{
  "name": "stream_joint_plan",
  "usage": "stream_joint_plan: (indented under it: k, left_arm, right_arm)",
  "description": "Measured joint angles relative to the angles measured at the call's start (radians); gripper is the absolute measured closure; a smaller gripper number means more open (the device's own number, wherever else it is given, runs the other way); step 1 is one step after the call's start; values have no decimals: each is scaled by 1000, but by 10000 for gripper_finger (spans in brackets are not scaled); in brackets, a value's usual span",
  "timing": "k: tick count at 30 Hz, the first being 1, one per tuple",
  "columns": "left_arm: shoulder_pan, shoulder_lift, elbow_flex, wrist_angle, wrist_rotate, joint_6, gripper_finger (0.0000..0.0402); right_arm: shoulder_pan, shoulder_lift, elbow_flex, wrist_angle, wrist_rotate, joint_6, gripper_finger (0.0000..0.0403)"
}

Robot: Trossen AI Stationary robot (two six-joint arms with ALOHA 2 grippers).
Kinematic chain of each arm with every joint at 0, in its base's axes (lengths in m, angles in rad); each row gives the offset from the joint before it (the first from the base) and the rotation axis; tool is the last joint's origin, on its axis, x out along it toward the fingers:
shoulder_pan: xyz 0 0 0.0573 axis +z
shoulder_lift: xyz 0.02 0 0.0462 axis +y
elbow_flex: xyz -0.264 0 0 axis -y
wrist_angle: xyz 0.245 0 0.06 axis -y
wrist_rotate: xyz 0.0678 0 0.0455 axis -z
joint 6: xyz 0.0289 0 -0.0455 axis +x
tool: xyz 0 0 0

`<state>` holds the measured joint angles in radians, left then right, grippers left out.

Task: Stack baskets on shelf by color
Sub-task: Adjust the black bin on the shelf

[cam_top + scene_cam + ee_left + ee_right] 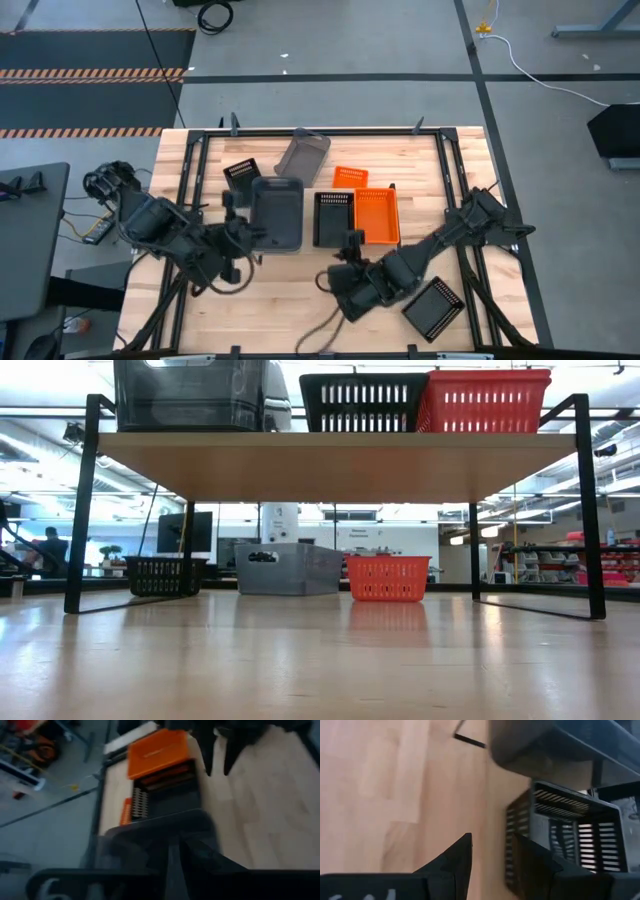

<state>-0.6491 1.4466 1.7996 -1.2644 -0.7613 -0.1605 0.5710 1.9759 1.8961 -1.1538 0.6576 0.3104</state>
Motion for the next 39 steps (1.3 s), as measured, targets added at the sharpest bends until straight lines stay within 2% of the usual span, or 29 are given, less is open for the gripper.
stream_joint_plan:
  k: [5, 14, 18, 23, 34, 39]
  left_arm:
    - [8, -45, -1, -53, -17, -48, 349]
    - [-10, -84, -2, -123, -18, -148, 349]
    - [-23, -85, -2, -125, -18, -158, 349]
    - [-23, -85, -2, -134, -21, -169, 349]
    - [-22, -106, -100, -147, -66, -170, 349]
    - [-22, -116, -106, -138, -72, -177, 349]
  right_arm:
    - [-44, 0, 0, -5, -28, -43, 257]
    - [-47, 0, 6, 0, -26, -84, 257]
    - [-22, 0, 52, 14, 19, -105, 257]
    - [-28, -1, 79, -52, 80, -96, 257]
    - [-106, 4, 28, -69, -52, -49, 257]
    - [-125, 3, 28, -56, -86, -41, 257]
